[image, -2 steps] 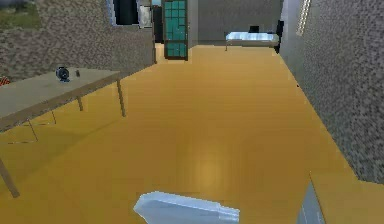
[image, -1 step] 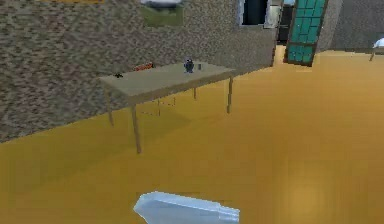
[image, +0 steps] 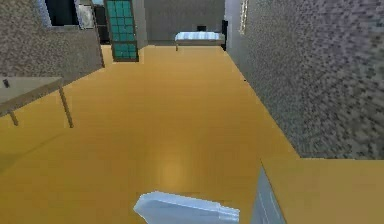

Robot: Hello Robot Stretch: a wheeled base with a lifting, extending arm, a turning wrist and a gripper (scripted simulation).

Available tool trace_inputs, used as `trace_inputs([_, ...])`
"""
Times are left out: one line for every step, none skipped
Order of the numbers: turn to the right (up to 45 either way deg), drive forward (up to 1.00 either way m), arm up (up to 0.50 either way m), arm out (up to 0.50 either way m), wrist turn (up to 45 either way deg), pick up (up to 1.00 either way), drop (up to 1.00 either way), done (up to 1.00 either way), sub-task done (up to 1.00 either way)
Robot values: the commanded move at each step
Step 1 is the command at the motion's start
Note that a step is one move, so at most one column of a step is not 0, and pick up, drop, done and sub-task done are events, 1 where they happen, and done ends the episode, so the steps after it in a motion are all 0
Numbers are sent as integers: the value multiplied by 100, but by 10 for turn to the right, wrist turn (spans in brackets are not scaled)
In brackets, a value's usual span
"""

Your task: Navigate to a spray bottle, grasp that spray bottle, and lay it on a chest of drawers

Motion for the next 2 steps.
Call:
trace_inputs([450,0,0,0,0,0,0,0,0])
trace_inputs([0,0,0,44,0,0,0,0,0])
